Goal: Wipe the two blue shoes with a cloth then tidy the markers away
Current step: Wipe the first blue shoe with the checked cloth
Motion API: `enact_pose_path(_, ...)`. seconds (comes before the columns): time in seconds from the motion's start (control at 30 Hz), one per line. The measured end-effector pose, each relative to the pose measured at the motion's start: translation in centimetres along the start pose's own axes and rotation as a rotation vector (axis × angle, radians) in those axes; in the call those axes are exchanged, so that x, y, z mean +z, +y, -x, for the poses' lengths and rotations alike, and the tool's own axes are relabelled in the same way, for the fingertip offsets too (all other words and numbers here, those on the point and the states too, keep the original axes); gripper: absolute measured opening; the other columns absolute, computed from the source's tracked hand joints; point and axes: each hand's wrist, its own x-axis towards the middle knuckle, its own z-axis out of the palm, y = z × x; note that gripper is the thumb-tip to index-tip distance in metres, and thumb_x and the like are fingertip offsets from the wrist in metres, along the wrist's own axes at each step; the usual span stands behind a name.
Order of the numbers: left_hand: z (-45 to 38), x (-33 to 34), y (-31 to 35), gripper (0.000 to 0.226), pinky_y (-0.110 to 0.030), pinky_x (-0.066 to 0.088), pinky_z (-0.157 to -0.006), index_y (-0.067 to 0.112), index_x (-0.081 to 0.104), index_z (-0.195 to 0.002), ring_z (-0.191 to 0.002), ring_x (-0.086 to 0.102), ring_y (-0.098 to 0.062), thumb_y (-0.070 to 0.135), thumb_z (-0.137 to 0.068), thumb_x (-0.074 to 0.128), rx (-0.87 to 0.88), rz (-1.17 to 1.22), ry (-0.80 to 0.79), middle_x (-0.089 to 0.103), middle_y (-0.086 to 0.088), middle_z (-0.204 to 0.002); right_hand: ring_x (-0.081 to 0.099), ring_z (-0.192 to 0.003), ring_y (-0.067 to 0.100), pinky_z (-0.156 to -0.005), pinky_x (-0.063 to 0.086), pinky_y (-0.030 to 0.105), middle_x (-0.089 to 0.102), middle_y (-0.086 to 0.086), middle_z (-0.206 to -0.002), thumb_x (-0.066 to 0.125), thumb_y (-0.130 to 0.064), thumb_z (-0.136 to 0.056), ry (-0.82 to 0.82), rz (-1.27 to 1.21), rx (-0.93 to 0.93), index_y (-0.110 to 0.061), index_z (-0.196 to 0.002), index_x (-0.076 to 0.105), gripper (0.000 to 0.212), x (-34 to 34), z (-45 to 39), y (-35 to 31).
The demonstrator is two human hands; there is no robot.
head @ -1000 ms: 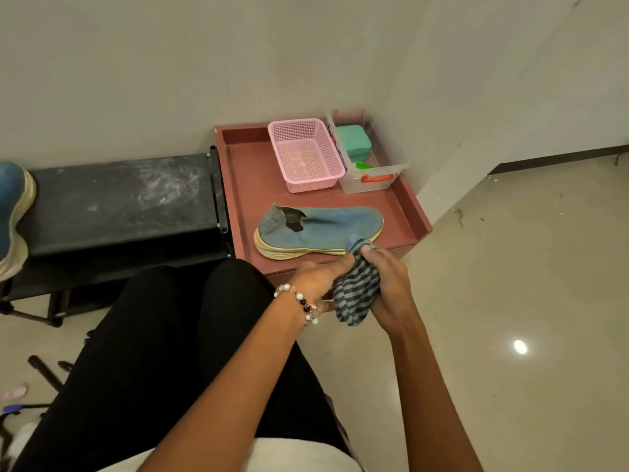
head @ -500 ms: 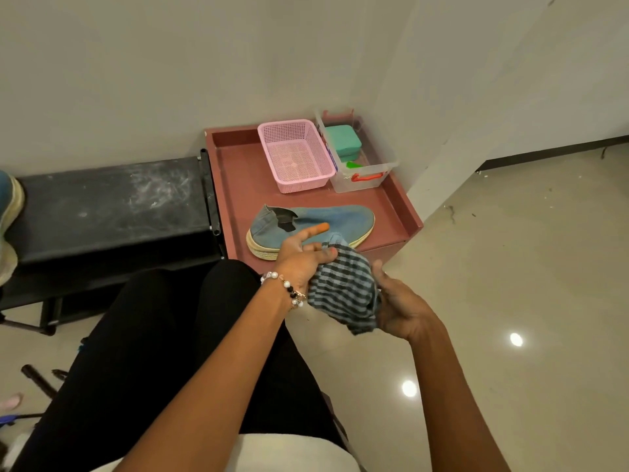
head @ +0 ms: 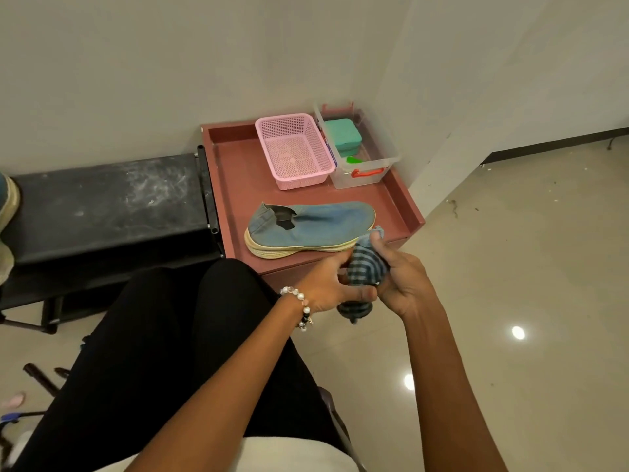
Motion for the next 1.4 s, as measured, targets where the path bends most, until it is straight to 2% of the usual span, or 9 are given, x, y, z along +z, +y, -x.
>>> enact_pose_path(0.2, -0.6, 0.1, -0.1, 0.079, -0.034, 0.051, -0.095, 0.011, 0.05, -0.131, -0.101, 0.066, -0.017, 0.012, -0.059, 0.084, -0.002, 0.199, 0.082, 0.067, -0.006, -0.113, 0.071, -0.083, 0.029, -0.068, 0.058, 0.033, 0.072, 0.017, -0.095, 0.074, 0.002, -0.073, -0.07, 0.445, -0.203, 0.002, -0.104, 0.066, 0.032, 1.4, 1.4, -2.5)
enact_pose_path(0.4, 0.8, 0.0, 0.1, 0.045, -0.037, 0.057, -0.081, 0.003, 0.062, -0.115, -0.093, 0.069, -0.025, 0.027, -0.077, 0.067, -0.108, 0.634, 0.11, 0.069, -0.017, -0.11, 0.071, -0.071, 0.014, -0.06, 0.057, 0.027, 0.07, 0.005, -0.087, 0.074, 0.006, -0.072, 0.028, 0.229, -0.245, -0.011, -0.093, 0.058, 0.031, 1.8, 1.5, -2.5)
enact_pose_path(0.6, 0.5, -0.8, -0.3, 0.059, -0.047, 0.052, -0.092, -0.005, 0.058, -0.12, -0.108, 0.062, -0.038, 0.035, -0.077, 0.066, -0.169, 0.733, 0.268, 0.063, -0.026, -0.119, 0.069, -0.091, 0.021, -0.074, 0.058, 0.041, 0.066, 0.005, -0.111, 0.068, 0.016, -0.071, -0.039, 0.086, -0.244, -0.013, -0.127, 0.05, 0.066, 1.0, 1.7, -0.4)
enact_pose_path(0.73, 0.5, -0.6, -0.7, 0.029, -0.04, 0.054, -0.086, 0.001, 0.07, -0.097, -0.091, 0.068, -0.03, 0.026, -0.082, 0.07, -0.244, 0.666, 0.293, 0.071, -0.019, -0.101, 0.067, -0.097, 0.019, -0.085, 0.055, 0.044, 0.065, 0.0, -0.111, 0.065, 0.019, -0.073, -0.041, 0.178, -0.311, -0.012, -0.138, 0.045, 0.074, 0.8, 1.9, 0.7)
enact_pose_path(0.87, 0.3, -0.6, -0.8, 0.02, -0.037, 0.054, -0.084, 0.011, 0.069, -0.103, -0.09, 0.068, -0.023, 0.004, -0.085, 0.066, -0.177, 0.593, 0.331, 0.073, -0.01, -0.098, 0.067, -0.093, 0.02, -0.075, 0.058, 0.043, 0.067, -0.015, -0.096, 0.066, 0.012, -0.078, 0.089, 0.355, -0.317, -0.022, -0.123, 0.055, 0.058, -0.3, 1.4, 1.3)
enact_pose_path(1.03, 0.3, -0.5, -0.3, 0.037, -0.035, 0.055, -0.08, 0.007, 0.062, -0.113, -0.089, 0.067, -0.022, -0.015, -0.083, 0.058, -0.128, 0.682, 0.441, 0.07, -0.007, -0.103, 0.061, -0.093, 0.021, -0.081, 0.056, 0.04, 0.053, 0.001, -0.109, 0.067, -0.005, -0.082, 0.456, 0.499, -0.28, -0.013, -0.135, 0.048, 0.057, -2.1, -0.1, 4.7)
enact_pose_path(1.17, 0.3, -0.8, -0.8, 0.032, -0.035, 0.055, -0.078, 0.007, 0.062, -0.115, -0.086, 0.068, -0.022, -0.007, -0.086, 0.06, -0.174, 0.676, 0.497, 0.07, -0.009, -0.095, 0.06, -0.084, 0.021, -0.071, 0.049, 0.033, 0.065, 0.014, -0.1, 0.064, -0.049, -0.084, 0.256, 0.189, 0.086, -0.005, -0.105, 0.063, 0.049, -2.1, 0.1, 6.5)
enact_pose_path(1.27, 0.4, -0.6, -0.5, 0.027, -0.032, 0.056, -0.073, 0.008, 0.064, -0.111, -0.082, 0.069, -0.019, -0.003, -0.088, 0.061, -0.175, 0.694, 0.418, 0.072, -0.007, -0.091, 0.058, -0.114, 0.028, -0.095, 0.046, 0.043, 0.064, 0.012, -0.12, 0.051, -0.074, -0.076, -0.041, 0.011, 0.239, -0.015, -0.122, 0.06, 0.075, -2.8, -0.3, 7.8)
enact_pose_path(1.4, -0.2, -1.2, -1.5, 0.027, -0.037, 0.053, -0.092, 0.012, 0.067, -0.111, -0.094, 0.067, -0.019, 0.006, -0.085, 0.069, -0.121, 0.169, 0.469, 0.071, -0.004, -0.1, 0.058, -0.115, 0.034, -0.096, 0.047, 0.05, 0.059, 0.019, -0.126, 0.054, -0.058, -0.083, -0.114, -0.217, 0.205, -0.008, -0.124, 0.057, 0.065, -3.3, -1.5, 7.6)
